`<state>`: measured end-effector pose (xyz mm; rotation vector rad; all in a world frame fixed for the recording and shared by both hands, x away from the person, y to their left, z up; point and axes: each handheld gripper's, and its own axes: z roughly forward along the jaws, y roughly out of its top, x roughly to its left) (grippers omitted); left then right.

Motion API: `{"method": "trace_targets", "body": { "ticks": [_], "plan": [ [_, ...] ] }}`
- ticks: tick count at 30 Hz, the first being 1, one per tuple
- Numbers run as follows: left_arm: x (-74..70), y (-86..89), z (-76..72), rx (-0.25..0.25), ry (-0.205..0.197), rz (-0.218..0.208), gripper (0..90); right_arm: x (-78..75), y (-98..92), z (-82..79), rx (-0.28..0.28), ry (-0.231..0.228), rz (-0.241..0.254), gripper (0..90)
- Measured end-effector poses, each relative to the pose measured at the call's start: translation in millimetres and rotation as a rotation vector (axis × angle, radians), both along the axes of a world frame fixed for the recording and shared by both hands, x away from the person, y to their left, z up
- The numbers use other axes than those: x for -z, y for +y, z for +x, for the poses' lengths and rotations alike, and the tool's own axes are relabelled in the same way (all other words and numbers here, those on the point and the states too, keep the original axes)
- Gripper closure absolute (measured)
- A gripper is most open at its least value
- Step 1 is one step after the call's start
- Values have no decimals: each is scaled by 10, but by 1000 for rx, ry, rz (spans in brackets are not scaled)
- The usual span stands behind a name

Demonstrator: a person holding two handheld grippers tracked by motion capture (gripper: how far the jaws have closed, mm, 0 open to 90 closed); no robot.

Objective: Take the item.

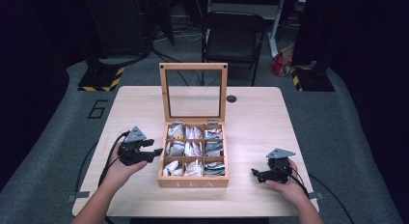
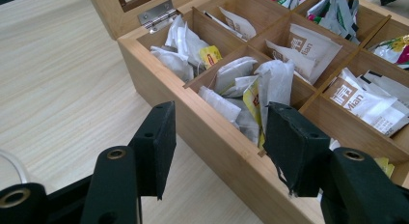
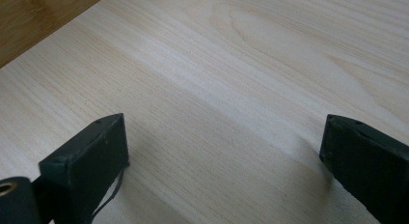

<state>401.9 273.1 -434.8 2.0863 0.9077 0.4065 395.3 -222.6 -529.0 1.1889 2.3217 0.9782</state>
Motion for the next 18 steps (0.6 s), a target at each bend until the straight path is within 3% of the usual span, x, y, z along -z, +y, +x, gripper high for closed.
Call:
{"method": "trace_targets", "body": {
  "ticks": [18],
  "plan": [
    [-81, -137, 79, 34, -6, 6, 449, 0, 1, 0, 1, 0, 1, 24]
  ]
}}
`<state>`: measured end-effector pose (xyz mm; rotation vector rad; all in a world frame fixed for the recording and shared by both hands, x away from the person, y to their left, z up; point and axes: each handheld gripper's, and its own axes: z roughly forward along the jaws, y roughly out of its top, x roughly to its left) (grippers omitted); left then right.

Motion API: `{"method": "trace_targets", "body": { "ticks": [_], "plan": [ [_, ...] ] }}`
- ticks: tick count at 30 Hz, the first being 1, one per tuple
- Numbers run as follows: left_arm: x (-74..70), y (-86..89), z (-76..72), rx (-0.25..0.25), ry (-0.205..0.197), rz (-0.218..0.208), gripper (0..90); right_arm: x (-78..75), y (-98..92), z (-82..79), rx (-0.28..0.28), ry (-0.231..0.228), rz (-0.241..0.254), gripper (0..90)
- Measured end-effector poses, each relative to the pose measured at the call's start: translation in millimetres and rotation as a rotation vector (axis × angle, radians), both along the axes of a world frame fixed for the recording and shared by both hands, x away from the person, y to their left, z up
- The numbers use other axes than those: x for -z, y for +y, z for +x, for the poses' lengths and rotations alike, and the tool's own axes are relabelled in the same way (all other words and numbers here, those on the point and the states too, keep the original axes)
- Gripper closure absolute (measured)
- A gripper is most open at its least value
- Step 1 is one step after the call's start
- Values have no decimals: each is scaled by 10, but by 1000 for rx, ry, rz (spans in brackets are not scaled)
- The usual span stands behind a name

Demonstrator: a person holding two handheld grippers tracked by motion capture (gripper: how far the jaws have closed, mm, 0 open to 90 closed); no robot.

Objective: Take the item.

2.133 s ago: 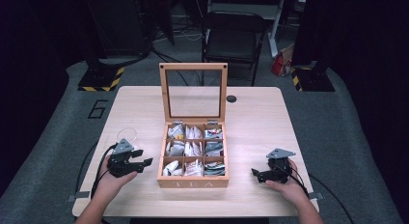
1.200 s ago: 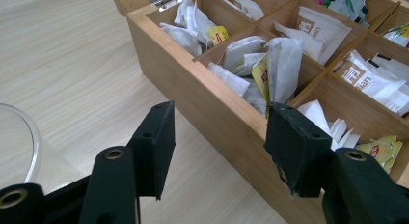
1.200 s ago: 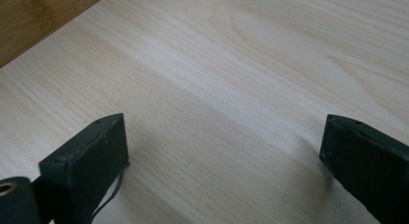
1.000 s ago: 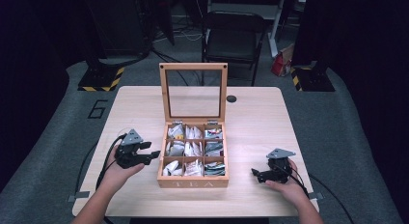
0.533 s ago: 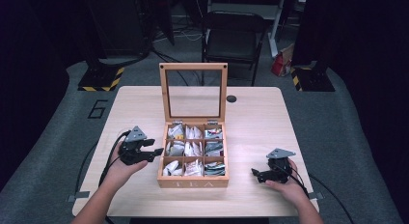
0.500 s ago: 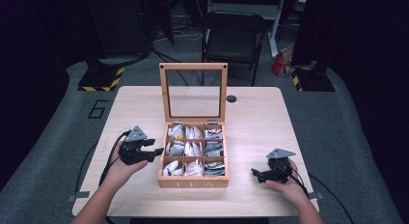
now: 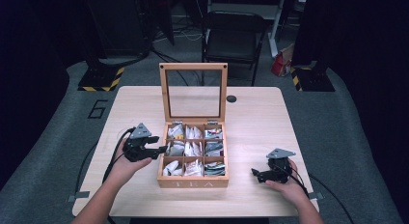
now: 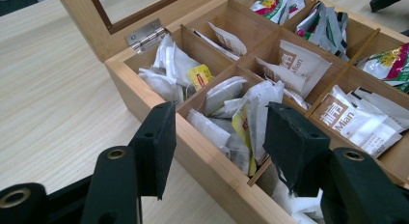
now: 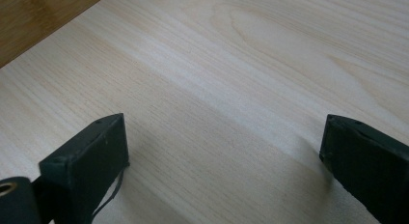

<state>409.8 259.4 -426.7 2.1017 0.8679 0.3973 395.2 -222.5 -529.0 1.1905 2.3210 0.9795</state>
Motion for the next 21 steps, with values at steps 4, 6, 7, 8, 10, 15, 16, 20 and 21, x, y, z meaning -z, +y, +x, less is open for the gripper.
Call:
{"method": "trace_targets", "body": {
  "ticks": [4, 6, 7, 8, 10, 15, 16, 20, 21],
  "plan": [
    [-13, -21, 6, 4, -1, 3, 451, 0, 1, -1, 1, 0, 1, 24],
    [-21, -48, 13, 9, -1, 4, 451, 0, 0, 0, 0, 0, -1, 24],
    [-21, -48, 13, 9, -1, 4, 451, 0, 1, 0, 1, 1, 1, 24],
    [-23, -58, 14, 10, -5, 8, 451, 0, 1, 0, 1, 1, 1, 24],
    [-16, -87, 19, 13, 0, -8, 454, 0, 1, -2, 2, 1, 0, 24],
    [5, -156, 43, 26, 9, -7, 458, 0, 1, -1, 2, 2, 1, 24],
    [11, -186, 50, 30, 12, -9, 459, 0, -1, 0, 0, 0, -1, 24],
    [22, -232, 63, 34, 9, -12, 462, 0, 0, -1, 1, 1, 1, 24],
    [21, -240, 69, 41, 15, -12, 463, 0, 1, -1, 1, 1, 1, 24]
  ]
}}
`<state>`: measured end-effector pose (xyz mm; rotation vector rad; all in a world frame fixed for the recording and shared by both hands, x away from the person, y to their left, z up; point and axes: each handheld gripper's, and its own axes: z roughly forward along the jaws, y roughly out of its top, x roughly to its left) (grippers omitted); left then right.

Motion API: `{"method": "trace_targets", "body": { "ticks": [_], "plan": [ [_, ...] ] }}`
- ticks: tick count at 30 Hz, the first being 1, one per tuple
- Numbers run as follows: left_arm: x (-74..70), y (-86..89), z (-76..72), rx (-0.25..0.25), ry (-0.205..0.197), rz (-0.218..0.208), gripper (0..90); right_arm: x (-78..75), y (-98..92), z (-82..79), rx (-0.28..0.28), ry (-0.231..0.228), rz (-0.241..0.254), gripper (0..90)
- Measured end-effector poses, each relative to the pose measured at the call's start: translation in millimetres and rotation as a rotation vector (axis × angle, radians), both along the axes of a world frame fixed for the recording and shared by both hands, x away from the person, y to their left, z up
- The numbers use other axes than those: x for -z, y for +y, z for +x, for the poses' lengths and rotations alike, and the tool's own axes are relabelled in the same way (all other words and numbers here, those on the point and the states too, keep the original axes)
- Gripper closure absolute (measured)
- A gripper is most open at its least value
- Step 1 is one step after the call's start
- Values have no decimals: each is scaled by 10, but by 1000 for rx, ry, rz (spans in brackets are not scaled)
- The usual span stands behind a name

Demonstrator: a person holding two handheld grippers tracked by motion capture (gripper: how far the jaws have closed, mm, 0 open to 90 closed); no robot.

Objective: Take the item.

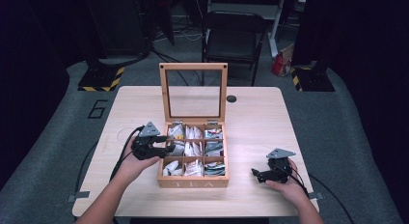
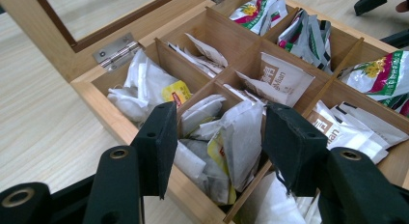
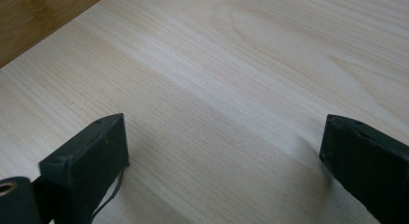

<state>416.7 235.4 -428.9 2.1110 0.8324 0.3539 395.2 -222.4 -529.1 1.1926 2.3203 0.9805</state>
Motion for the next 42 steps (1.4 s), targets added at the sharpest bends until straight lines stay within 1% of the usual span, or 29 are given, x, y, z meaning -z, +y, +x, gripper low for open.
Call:
{"method": "trace_targets", "body": {
  "ticks": [3, 4, 5, 6, 8, 10, 11, 12, 13, 14, 16, 20, 21, 22, 23, 24, 26, 29, 30, 31, 32, 37, 38, 42],
  "plan": [
    [14, -39, 10, -2, -3, -2, 466, 0, -1, 0, -1, 0, -1, 24],
    [13, -45, 16, 3, 2, 6, 466, 0, -1, 0, -1, 0, -1, 24],
    [17, -55, 20, 5, 5, 4, 468, 0, 0, 0, 0, 0, -1, 24],
    [25, -68, 25, 2, -2, 2, 470, 0, 0, 0, -1, 0, -1, 24],
    [30, -84, 36, 12, 8, 3, 472, 0, -1, 1, -1, 0, 0, 24],
    [44, -112, 50, 13, 10, 6, 475, -1, 0, 0, -1, 0, 0, 24],
    [42, -111, 58, 23, 12, 18, 476, 0, 0, 0, 0, 0, 0, 24],
    [42, -111, 58, 23, 12, 18, 478, 0, 0, 0, 0, 0, 0, 24],
    [58, -131, 60, 16, 12, 6, 480, 0, -1, 0, -1, 0, 0, 24],
    [59, -135, 68, 22, 13, 15, 480, 0, -1, 1, -1, -1, -1, 24],
    [72, -154, 75, 20, 14, 9, 483, 0, -1, 1, -1, -1, -1, 24],
    [83, -179, 90, 27, 21, 20, 487, 0, -2, 1, -2, -1, -3, 24],
    [92, -190, 90, 24, 16, 18, 493, 0, 1, -1, 1, 1, 1, 24],
    [96, -198, 91, 26, 19, 13, 495, 0, -1, 0, -1, 0, -1, 24],
    [95, -198, 96, 32, 17, 23, 499, 0, -2, 1, -2, 0, -2, 24],
    [99, -207, 95, 26, 16, 21, 506, 0, 0, -1, 1, 1, -1, 24],
    [106, -218, 104, 31, 19, 15, 509, 0, 0, -1, 1, 1, 0, 24],
    [115, -229, 116, 37, 26, 17, 520, 0, -2, 1, -2, -1, -2, 24],
    [123, -236, 120, 35, 31, 6, 525, 0, -2, 1, -2, -1, -2, 25],
    [122, -233, 127, 39, 31, 13, 530, 0, -2, 1, -2, -1, -3, 24],
    [126, -244, 122, 29, 38, 2, 534, 0, -2, 1, -2, -1, -2, 24],
    [138, -276, 129, 45, 41, 11, 557, 0, -2, 1, -2, -1, -2, 24],
    [139, -281, 132, 49, 39, 21, 558, 0, -1, 0, 0, 0, -1, 24],
    [157, -304, 139, 47, 47, 16, 578, 0, -2, 1, -2, -1, -2, 24]
  ]
}}
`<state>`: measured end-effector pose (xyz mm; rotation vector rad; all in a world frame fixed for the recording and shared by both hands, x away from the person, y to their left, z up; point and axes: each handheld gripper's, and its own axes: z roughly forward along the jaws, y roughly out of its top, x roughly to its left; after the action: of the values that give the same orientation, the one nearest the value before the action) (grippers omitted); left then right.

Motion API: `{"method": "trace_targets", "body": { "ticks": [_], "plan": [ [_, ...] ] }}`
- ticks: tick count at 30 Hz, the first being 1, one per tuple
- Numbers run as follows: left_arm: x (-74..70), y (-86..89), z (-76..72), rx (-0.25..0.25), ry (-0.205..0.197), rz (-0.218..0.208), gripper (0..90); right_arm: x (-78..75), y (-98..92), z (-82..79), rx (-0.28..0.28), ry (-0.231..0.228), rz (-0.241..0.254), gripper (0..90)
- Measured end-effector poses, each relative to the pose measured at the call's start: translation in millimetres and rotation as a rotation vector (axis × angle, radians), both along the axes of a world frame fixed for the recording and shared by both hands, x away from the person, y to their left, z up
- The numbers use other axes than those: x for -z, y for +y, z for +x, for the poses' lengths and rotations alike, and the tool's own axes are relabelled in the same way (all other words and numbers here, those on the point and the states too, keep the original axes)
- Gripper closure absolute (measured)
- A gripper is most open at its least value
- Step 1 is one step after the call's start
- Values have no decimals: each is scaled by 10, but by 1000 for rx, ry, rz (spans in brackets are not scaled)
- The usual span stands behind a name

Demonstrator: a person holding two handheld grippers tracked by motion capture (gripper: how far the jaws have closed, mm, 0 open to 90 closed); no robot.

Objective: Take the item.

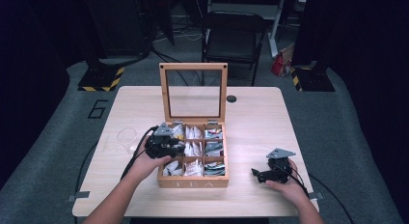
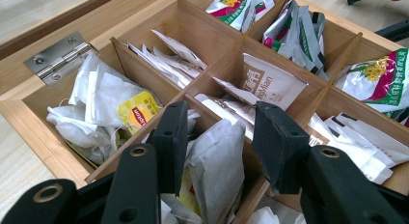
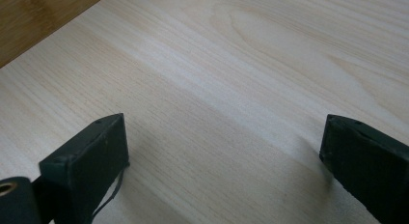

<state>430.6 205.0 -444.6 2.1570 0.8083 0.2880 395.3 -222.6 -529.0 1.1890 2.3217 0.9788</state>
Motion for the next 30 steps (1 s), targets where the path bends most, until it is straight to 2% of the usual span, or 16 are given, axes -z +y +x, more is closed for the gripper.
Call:
{"method": "trace_targets", "body": {
  "ticks": [8, 14, 21, 30],
  "plan": [
    [10, -14, -3, -3, 16, -1, 662, 0, 2, -2, 2, 2, 2, 24],
    [1, -12, -7, 2, 16, 23, 766, 0, 2, -1, 2, 1, 3, 24],
    [-14, -6, -17, 7, 1, 31, 823, 0, 2, -2, 3, 2, 2, 24],
    [-52, 24, -34, -4, -18, 21, 836, 0, 1, -1, 1, 1, 1, 24]
  ]
}}
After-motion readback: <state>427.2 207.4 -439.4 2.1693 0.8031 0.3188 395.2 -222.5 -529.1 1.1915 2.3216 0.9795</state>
